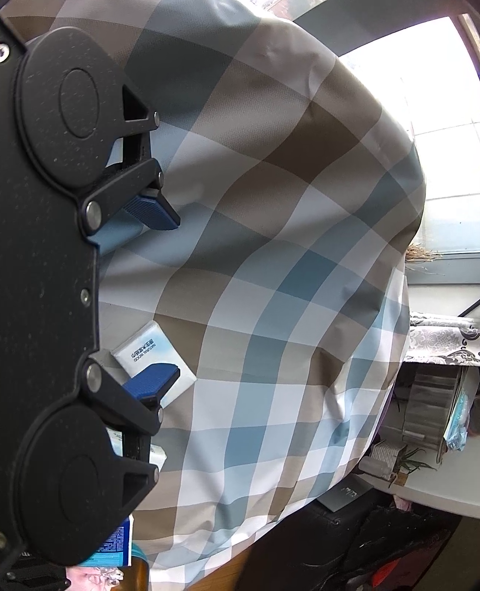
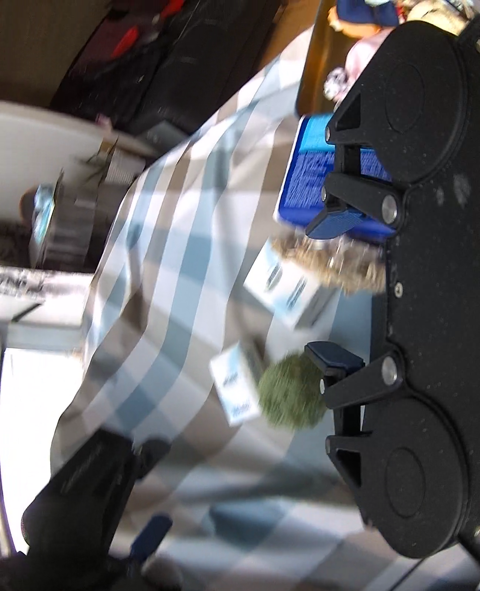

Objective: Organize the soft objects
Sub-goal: 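Reach over the bedspread and grasp the beige fibrous bag with the right tool, then grasp the green knitted ball with the left tool while right tool holds the bag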

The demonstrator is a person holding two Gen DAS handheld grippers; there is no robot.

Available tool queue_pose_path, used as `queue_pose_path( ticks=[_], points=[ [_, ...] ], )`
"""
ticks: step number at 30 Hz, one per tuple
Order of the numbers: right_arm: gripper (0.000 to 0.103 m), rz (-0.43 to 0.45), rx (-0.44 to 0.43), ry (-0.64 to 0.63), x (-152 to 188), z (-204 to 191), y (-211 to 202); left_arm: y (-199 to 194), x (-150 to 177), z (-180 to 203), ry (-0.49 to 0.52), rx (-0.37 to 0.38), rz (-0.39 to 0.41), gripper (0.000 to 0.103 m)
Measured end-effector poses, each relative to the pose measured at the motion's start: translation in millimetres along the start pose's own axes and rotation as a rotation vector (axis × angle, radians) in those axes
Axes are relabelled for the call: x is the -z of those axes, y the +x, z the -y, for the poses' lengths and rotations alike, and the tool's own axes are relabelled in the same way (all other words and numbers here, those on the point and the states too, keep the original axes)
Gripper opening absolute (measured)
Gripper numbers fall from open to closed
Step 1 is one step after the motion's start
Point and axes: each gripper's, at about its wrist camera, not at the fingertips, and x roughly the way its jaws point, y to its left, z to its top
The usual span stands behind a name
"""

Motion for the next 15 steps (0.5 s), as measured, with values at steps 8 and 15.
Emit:
queue_pose_path(
  ticks=[8,15],
  points=[
    [0.035,-0.047,0.033,-0.057,6.4,-2.9,13.5,6.8,2.7,6.1,0.028,0.000,-0.024,0.076],
    [0.020,-0.047,0.023,-0.046,6.6,2.1,11.9,14.0,7.0,11.7,0.058,0.004,-0.050,0.076]
  ],
)
